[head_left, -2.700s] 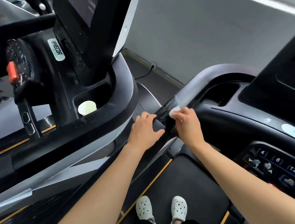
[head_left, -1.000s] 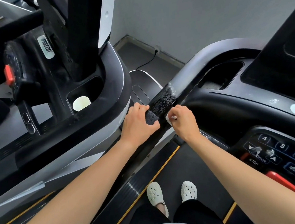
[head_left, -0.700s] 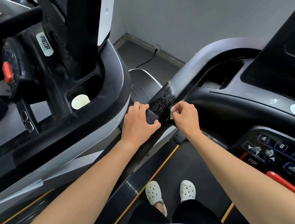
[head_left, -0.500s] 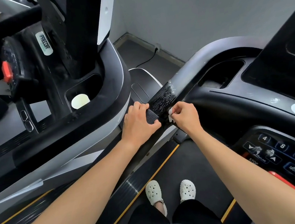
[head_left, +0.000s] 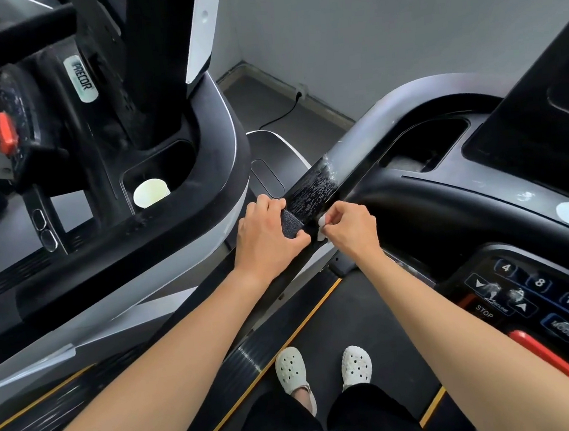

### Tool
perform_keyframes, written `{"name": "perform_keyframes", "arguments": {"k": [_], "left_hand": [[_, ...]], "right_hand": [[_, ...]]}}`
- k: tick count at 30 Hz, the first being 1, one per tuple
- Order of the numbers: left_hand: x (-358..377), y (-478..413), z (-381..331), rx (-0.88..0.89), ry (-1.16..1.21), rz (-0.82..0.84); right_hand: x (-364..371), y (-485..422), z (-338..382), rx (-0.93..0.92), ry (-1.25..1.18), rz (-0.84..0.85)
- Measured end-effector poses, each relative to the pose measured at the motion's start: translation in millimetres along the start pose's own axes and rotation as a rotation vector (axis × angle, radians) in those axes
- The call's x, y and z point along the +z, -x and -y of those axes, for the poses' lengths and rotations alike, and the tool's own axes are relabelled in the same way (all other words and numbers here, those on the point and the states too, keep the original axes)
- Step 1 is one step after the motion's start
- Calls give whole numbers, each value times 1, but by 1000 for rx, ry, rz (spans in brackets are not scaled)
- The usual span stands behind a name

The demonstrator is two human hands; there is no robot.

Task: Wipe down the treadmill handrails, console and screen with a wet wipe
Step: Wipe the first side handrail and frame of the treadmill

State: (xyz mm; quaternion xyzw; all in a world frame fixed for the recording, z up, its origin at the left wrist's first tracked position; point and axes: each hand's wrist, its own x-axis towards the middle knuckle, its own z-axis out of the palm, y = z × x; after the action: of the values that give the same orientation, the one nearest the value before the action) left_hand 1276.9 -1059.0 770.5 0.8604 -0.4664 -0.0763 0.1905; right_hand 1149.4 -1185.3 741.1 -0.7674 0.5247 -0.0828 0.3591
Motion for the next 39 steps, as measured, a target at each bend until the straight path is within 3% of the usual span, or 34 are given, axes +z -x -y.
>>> {"name": "perform_keyframes", "arguments": {"k": [7, 14, 18, 25, 31, 39], "left_hand": [[-1, -1, 2, 9, 5, 15], [-2, 2, 1, -1, 1, 18], [-3, 3, -2, -10, 7, 10], [-3, 4, -3, -14, -6, 5], [-2, 4, -3, -17, -13, 19], [-5, 0, -9, -10, -58, 19]], "right_hand": [[-9, -7, 0, 77, -77, 51], [-1, 8, 3, 44, -113, -80], [-8, -1, 5, 194, -261, -96], [0, 10, -4, -61, -12, 19], [-11, -1, -4, 75, -211, -151], [-7, 11, -6, -165, -154, -52]]}}
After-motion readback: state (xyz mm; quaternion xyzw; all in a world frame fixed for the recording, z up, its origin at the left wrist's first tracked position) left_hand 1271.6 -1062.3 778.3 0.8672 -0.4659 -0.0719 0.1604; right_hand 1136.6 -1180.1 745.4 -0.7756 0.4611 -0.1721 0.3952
